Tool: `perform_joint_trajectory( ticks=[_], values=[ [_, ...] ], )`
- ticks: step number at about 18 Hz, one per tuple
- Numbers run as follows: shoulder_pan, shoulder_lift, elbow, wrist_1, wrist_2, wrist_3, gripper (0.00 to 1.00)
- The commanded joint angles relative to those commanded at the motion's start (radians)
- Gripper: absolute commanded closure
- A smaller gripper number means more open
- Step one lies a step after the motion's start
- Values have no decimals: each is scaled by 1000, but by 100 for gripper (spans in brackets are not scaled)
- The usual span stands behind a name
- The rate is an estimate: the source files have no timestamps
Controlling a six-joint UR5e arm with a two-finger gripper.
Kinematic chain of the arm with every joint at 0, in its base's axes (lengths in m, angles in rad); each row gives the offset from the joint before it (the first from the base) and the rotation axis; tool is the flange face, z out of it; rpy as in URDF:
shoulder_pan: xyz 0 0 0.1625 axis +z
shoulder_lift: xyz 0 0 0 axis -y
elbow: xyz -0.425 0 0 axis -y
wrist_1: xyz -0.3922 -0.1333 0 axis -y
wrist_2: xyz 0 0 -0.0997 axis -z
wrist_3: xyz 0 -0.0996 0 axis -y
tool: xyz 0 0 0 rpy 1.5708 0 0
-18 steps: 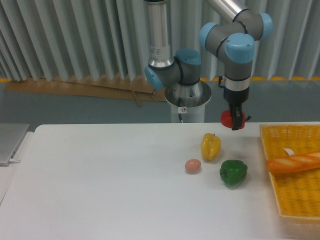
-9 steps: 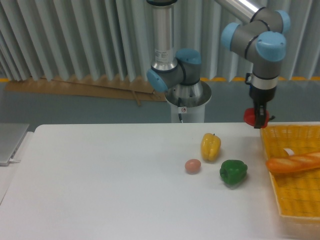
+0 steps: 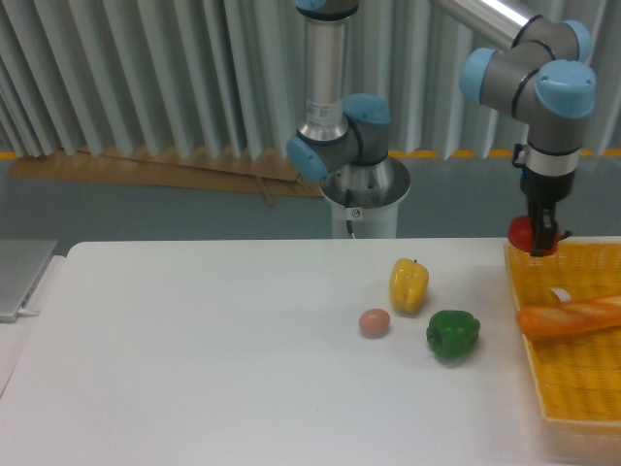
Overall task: Place the red peppers in a basket
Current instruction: 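Carry the red pepper over the orange basket and lower it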
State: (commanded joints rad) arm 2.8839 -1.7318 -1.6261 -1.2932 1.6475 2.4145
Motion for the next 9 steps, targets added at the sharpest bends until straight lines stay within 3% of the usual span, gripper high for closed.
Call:
perform_joint_trajectory(
  ticks=[4,9],
  values=[
    [-3,-37,15,12,-2,-8,50],
    [-2,-87,22,89,-2,-8,50]
  ],
)
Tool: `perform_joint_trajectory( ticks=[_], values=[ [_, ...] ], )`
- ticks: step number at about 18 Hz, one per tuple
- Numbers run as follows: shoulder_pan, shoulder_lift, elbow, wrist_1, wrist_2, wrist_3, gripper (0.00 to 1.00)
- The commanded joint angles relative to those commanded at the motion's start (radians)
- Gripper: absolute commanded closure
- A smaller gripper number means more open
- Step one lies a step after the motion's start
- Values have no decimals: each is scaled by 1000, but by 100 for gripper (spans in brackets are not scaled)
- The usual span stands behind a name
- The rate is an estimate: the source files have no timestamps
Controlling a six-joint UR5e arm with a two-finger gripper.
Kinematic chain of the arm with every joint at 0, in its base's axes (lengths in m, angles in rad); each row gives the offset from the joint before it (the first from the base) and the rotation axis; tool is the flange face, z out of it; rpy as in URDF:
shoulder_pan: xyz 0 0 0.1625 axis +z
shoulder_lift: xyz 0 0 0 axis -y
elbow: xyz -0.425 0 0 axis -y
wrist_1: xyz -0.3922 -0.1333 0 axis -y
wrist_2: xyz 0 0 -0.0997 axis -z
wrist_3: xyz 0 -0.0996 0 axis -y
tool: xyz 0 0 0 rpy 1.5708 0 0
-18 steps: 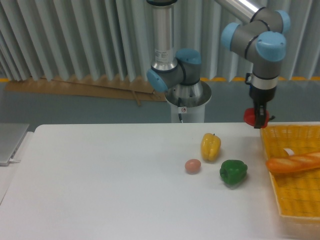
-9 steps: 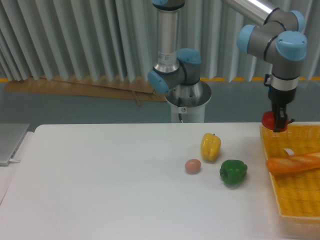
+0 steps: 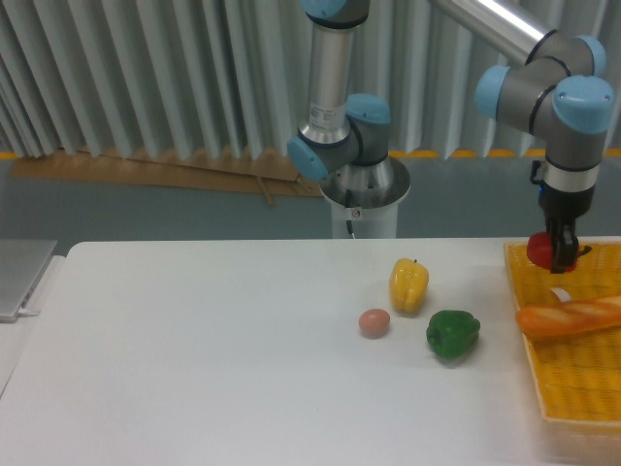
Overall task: Place the red peppers in a basket
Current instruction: 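Carry the red pepper over the orange basket and lower it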
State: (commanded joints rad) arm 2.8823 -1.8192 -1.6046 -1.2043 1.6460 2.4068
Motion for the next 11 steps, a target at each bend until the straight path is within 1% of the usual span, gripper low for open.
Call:
perform_joint_trajectory(
  ticks=[3,6,7,8,9,10,11],
  values=[
    [0,-18,5,18,0,0,50],
    [2,-25,5,20,0,2,49],
    [3,-26,6,20,0,2,47],
    [3,-28,6,20,0,3,42],
    [3,-29,8,20,0,5,30],
    [3,-29,8,22,0,3,22],
    [3,-29,8,23,0,5,10]
  ],
)
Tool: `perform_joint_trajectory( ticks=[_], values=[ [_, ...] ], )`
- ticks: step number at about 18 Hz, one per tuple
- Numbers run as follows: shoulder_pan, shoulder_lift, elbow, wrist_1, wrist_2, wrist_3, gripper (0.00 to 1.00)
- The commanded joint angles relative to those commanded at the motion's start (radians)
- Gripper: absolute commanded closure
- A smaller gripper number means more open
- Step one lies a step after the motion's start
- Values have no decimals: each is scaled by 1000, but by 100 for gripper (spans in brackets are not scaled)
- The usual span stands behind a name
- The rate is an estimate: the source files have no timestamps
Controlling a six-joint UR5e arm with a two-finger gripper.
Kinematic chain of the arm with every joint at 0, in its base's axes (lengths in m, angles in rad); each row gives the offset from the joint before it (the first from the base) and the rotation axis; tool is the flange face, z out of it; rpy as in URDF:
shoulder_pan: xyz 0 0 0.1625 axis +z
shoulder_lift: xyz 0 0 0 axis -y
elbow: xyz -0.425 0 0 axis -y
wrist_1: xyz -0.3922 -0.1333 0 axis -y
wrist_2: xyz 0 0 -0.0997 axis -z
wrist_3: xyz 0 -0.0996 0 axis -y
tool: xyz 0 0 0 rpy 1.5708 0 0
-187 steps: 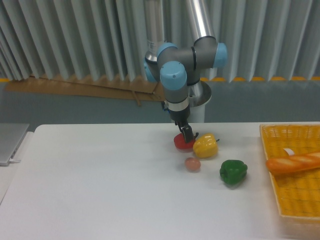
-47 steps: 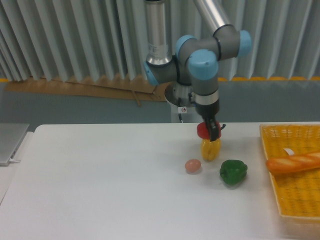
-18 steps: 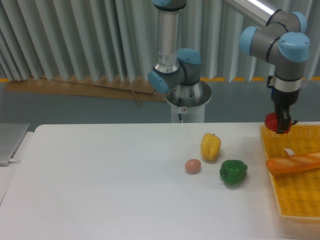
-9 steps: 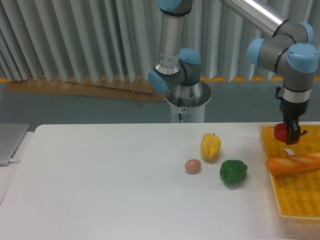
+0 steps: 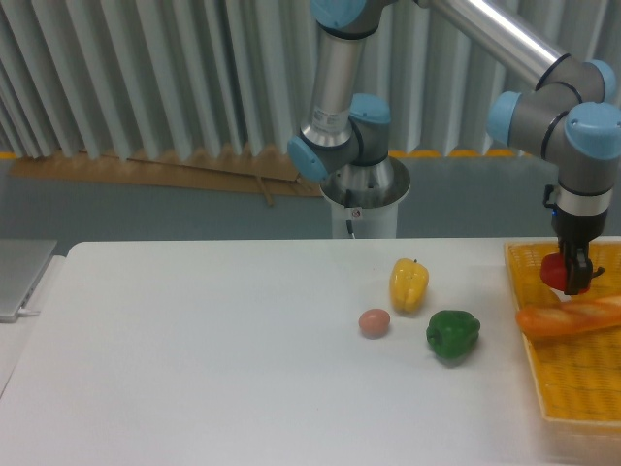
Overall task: Place the red peppers in a basket
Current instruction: 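Carry the red pepper over the orange basket and lower it, then open the gripper to release the red pepper in the basket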
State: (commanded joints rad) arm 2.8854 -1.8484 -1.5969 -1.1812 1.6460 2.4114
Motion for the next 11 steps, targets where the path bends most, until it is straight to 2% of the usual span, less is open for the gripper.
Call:
perform_joint_trajectory(
  ticks=[1,4,8,11],
  values=[
    [0,0,-2,6,0,-2,0],
    [2,0,-5,35,-2,-5,0],
    [6,-2,-8,34,-44,-12,0],
    [-11,11,-11,26,-48,-115,0]
  ],
)
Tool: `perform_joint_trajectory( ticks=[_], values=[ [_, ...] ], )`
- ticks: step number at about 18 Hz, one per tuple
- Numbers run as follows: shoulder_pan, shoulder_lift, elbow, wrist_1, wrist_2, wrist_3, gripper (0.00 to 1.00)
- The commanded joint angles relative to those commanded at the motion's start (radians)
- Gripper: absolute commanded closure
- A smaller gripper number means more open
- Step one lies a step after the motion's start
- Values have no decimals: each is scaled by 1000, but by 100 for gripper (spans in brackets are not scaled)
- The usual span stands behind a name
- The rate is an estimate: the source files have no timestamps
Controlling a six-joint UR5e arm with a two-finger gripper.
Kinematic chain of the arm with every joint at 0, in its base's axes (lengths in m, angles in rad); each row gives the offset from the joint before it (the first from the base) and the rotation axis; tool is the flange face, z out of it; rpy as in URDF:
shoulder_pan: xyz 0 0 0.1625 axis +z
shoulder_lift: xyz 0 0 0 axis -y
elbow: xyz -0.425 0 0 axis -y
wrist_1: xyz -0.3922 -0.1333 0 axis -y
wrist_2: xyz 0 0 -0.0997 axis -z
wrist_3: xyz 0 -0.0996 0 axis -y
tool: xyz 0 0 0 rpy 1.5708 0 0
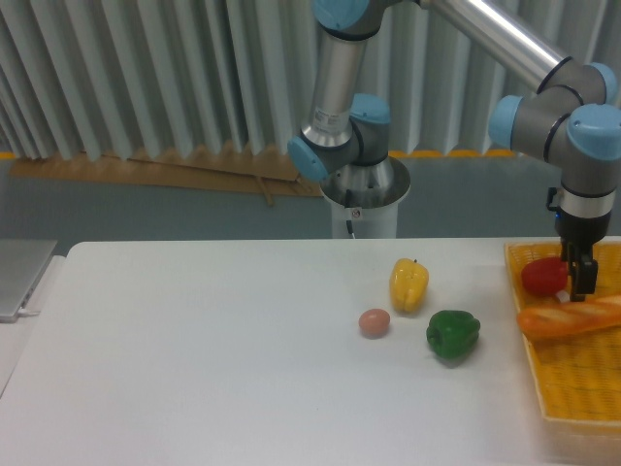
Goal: Place the red peppers in a basket
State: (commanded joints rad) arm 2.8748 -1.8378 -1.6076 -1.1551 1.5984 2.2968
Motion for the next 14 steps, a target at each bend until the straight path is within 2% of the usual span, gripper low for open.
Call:
perform_joint_trajectory(
  ticks=[6,10,14],
  values=[
    [-83,54,-3,-77,-3,-236,0],
    [-140,80,-5,-133,-95,-485,0],
    [-172,112,-5,-189,-121,-435,0]
  ],
)
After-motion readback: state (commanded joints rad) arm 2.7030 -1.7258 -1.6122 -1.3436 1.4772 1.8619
